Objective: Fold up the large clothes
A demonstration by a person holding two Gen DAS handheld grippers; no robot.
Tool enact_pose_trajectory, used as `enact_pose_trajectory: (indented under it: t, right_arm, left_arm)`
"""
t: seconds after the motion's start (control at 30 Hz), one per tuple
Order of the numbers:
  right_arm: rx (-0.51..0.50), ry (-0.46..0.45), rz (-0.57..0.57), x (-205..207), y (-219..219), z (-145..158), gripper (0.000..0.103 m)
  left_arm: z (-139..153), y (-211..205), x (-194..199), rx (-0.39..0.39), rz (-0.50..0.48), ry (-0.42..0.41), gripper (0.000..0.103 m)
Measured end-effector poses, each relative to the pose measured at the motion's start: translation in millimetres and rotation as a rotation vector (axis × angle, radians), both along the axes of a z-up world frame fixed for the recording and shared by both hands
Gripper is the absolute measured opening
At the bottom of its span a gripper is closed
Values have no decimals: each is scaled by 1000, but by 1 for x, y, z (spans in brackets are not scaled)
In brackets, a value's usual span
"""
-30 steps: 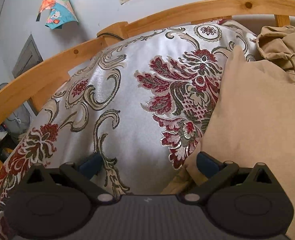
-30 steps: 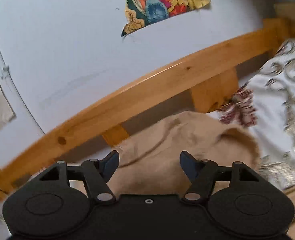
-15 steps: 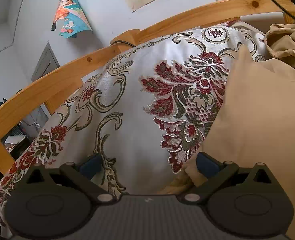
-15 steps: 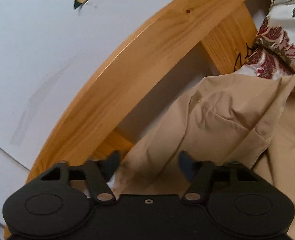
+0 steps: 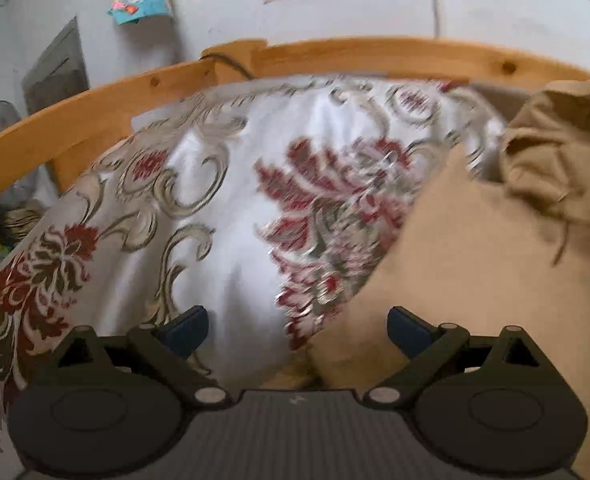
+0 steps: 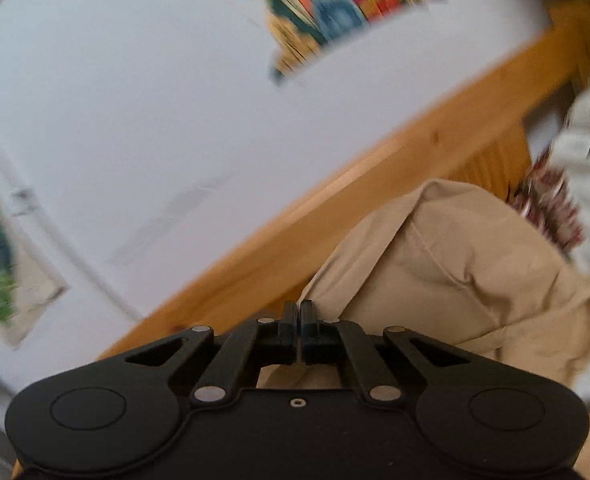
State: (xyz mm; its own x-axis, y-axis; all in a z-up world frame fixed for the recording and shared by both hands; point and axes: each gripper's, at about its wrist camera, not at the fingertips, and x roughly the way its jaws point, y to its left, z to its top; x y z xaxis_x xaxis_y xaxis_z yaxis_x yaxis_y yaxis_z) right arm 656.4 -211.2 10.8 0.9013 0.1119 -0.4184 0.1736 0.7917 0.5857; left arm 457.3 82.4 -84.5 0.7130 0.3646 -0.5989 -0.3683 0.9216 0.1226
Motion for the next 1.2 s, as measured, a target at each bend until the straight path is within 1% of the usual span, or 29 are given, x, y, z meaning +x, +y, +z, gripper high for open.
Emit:
enact_pose_trajectory:
  t: [0.03,0.07,0.1,0.13,0.17,0.23,0.3,0.33,0.37,0.4,0.47,0.5,0.53,0.57,0.6,0.67,0.7,0.73,0.77,0.83,0.87,0.9,0.93,1.0,1.03,1.07,1.1,1.13,1.2]
  right_arm:
    - [-5,-8,14,-18,0,8,0]
    - [-8,-13,28,-35,1,15,0]
    - [-10,-20,37,-53,2,20,0]
    - [-14,-26,50,-75,2,22,0]
    - [-23,-32,64,-94,4,25,0]
    - [-36,-43,91,-135,8,34,0]
    - [-26,-44,112,-169,11,32,0]
    - [-15,-38,123,-191,15,30,0]
    - [6,-31,134,-210,17,25,0]
    - [35,-14,145,-225,16,17,0]
    - [84,29,147,-252,15,-1,0]
    - [108,59,139,-265,14,-13,0]
    - [121,83,129,-278,14,-24,0]
    - [127,106,122,-291,13,-35,0]
    - [126,132,119,-300,13,-45,0]
    - [130,195,110,-316,12,-67,0]
    - [127,241,92,-324,12,-78,7]
    - [119,294,66,-332,11,-88,12]
    - [116,337,41,-338,9,-95,21]
    - [152,387,0,-348,0,-105,27]
    - [170,402,-23,-352,-7,-106,34]
    - [174,407,-52,-356,-13,-105,44]
    - [164,397,-79,-358,-20,-102,49]
    - [124,353,-108,-357,-34,-92,66]
    - [101,335,-114,-352,-40,-88,70]
    - [74,326,-94,-342,-46,-86,78]
    - [49,309,-67,-331,-54,-86,78]
    - [4,260,-66,-321,-62,-87,77]
    - [-81,174,-131,-308,-79,-90,77]
  left_arm:
    - [5,-1,-2,-19,-22,-7,94]
    - [11,1,-5,-65,-61,-16,88]
    - [18,4,-9,-134,-114,-37,81]
    - [24,8,-15,-207,-163,-65,79]
    - [31,15,-19,-291,-223,-101,78]
    - [41,24,-24,-391,-315,-147,79]
    - [47,31,-27,-484,-392,-175,84]
    - [47,37,-27,-548,-420,-180,87]
    - [45,44,-25,-641,-453,-170,90]
    - [40,51,-20,-744,-470,-151,90]
    - [24,66,-10,-936,-457,-108,90]
    - [17,71,-5,-1001,-442,-83,90]
    - [9,74,-1,-1047,-419,-51,90]
    - [2,77,4,-1064,-383,-11,90]
    - [-5,78,7,-1055,-350,22,90]
    - [-14,78,12,-994,-304,64,90]
    - [-18,75,13,-967,-290,80,90]
    - [-20,74,15,-951,-284,91,90]
    - [-22,73,17,-952,-286,100,90]
    - [-25,69,19,-971,-314,112,90]
    - [-24,67,22,-970,-333,119,90]
    - [-24,63,22,-956,-348,123,91]
    - [-24,59,22,-936,-361,128,91]
    - [-26,51,24,-890,-381,148,91]
    - [-28,47,25,-876,-387,159,91]
    - [-30,43,25,-863,-395,172,90]
    - [-31,40,23,-858,-403,182,88]
    - [-33,37,23,-853,-409,190,87]
    - [-36,33,22,-844,-418,191,81]
